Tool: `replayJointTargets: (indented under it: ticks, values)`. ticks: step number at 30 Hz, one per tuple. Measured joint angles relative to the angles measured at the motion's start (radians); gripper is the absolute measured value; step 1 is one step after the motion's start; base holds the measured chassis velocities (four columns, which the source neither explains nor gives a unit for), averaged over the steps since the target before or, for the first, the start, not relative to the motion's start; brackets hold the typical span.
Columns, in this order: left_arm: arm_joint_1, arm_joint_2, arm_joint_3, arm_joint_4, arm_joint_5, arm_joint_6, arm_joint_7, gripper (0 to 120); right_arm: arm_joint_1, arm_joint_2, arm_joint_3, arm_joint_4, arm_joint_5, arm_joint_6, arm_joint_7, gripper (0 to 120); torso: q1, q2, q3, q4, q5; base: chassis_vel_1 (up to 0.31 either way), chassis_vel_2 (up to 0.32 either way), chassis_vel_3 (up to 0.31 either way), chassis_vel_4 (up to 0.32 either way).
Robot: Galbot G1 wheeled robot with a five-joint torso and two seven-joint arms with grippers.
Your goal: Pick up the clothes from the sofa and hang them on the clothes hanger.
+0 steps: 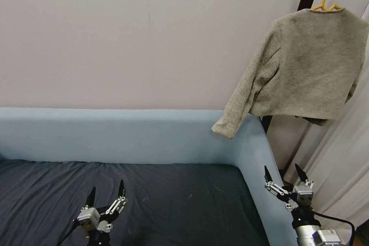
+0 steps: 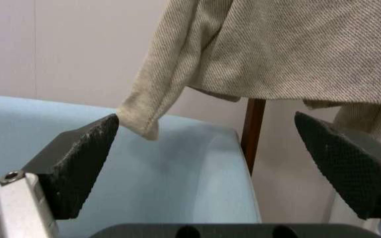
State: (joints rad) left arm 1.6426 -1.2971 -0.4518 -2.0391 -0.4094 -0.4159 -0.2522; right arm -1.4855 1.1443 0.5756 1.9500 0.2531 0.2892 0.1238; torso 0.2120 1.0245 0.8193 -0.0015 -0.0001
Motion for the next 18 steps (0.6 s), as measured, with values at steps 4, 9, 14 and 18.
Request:
replayJointTargets:
  ticks: [4,9,14,18]
  values:
    - [-0.001,0.000,0.000,0.000,0.000,0.000,0.000,100,0.002,-0.001,-0.001,0.000,0.000,0.000,0.000,100,0.000,0.000,0.000,0.0000,0.0000,0.000,0.000,0.000,0.000]
    - [-0.001,0.000,0.000,0.000,0.000,0.000,0.001,100,0.004,-0.001,-0.003,0.000,0.001,-0.001,0.000,100,0.000,0.000,0.000,0.0000,0.0000,0.000,0.000,0.000,0.000]
    - [-0.001,0.000,0.001,0.000,0.000,0.000,0.001,100,0.005,-0.001,-0.004,0.000,0.001,-0.001,0.000,100,0.000,0.000,0.000,0.0000,0.0000,0.000,0.000,0.000,0.000]
    - [-0.001,0.000,0.001,0.000,0.001,0.001,0.001,100,0.006,-0.001,-0.004,-0.001,0.002,-0.001,0.000,100,0.000,0.000,0.000,-0.0001,0.0000,0.000,0.000,0.000,0.000]
